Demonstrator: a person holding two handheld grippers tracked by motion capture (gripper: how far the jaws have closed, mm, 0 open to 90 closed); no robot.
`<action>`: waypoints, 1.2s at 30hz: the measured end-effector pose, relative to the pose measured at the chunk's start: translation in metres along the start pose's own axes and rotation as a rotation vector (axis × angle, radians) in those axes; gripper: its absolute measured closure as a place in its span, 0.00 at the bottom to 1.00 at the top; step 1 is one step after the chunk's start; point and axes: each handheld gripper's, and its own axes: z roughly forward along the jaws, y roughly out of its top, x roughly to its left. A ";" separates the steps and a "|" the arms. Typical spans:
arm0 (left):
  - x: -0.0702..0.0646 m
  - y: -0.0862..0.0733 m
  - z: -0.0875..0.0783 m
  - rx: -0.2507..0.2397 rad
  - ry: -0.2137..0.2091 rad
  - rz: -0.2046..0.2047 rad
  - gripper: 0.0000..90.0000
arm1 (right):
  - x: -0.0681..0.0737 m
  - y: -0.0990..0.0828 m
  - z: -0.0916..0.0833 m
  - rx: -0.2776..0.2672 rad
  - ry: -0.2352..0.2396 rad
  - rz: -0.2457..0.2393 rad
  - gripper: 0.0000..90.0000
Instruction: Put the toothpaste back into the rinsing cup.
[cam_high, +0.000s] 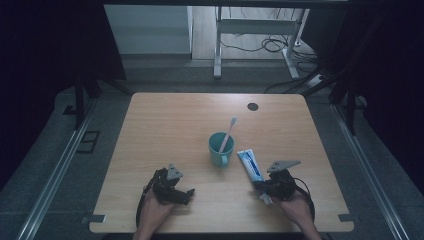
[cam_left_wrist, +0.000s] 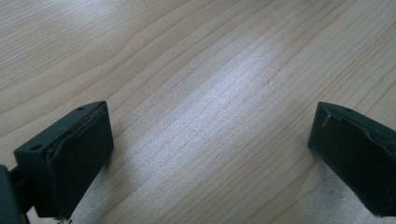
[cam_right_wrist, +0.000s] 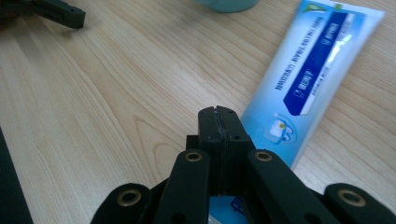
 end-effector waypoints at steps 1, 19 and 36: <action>0.000 0.000 0.000 0.000 0.000 0.000 0.00 | -0.001 0.000 -0.001 -0.002 -0.003 0.001 0.99; 0.000 0.000 0.000 0.000 0.001 -0.002 0.00 | -0.011 -0.004 -0.013 0.000 -0.056 0.006 0.99; 0.000 0.000 0.000 0.000 0.001 -0.002 0.00 | -0.010 0.002 -0.020 0.025 -0.095 -0.014 0.81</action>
